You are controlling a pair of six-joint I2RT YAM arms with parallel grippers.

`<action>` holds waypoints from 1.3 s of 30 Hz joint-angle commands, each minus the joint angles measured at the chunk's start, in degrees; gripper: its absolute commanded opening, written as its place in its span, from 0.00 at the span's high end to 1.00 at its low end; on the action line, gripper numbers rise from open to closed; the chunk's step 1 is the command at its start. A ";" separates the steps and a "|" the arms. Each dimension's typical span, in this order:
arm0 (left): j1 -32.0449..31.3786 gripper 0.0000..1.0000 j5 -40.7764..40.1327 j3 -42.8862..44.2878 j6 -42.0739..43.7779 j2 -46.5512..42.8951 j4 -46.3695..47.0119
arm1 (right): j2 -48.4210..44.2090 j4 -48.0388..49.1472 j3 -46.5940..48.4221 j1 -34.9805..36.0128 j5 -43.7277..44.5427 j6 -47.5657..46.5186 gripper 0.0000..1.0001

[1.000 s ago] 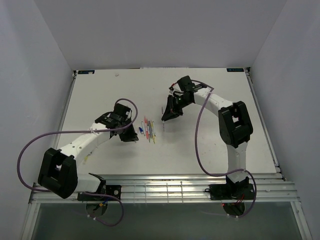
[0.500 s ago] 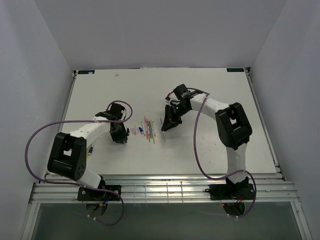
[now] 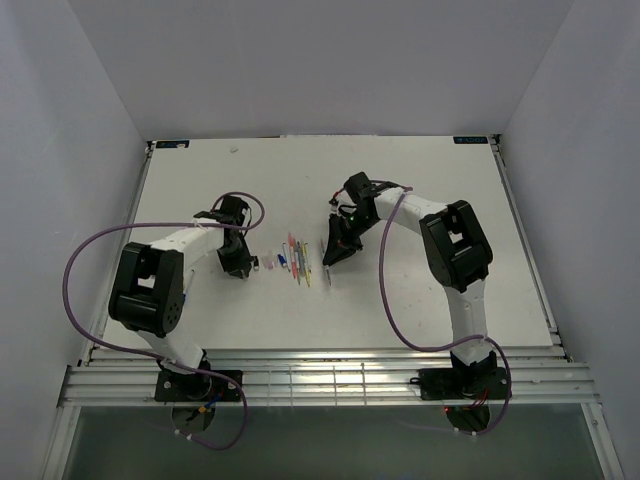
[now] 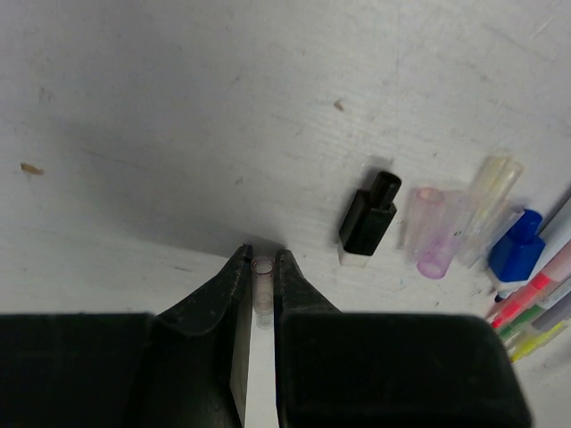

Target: Open the pen caps

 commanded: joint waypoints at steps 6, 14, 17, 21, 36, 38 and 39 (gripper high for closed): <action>0.90 0.82 -1.42 5.12 -0.22 3.81 -0.25 | 1.84 -0.91 3.53 1.38 -0.44 -0.90 0.92; 0.99 0.74 -0.63 4.77 -0.39 4.52 -0.69 | 3.95 -0.83 4.76 1.47 0.09 -0.81 0.92; 0.99 0.73 -0.37 4.33 -0.39 4.60 -0.69 | 4.57 -0.91 4.94 1.47 0.18 -0.81 0.92; 0.99 0.71 0.42 3.89 -0.66 4.87 -0.42 | 4.74 -1.09 4.94 1.56 0.27 -0.81 0.89; 0.99 0.60 0.25 4.68 -1.01 3.99 -1.65 | 5.27 -0.65 6.08 1.65 0.27 -1.16 0.80; 0.99 0.59 0.34 4.94 -1.27 3.46 -1.92 | 5.36 -0.65 6.61 1.65 0.09 -1.16 0.78; 0.90 0.59 0.34 4.94 -1.45 3.29 -2.09 | 5.53 -0.65 6.78 1.56 0.00 -1.16 0.76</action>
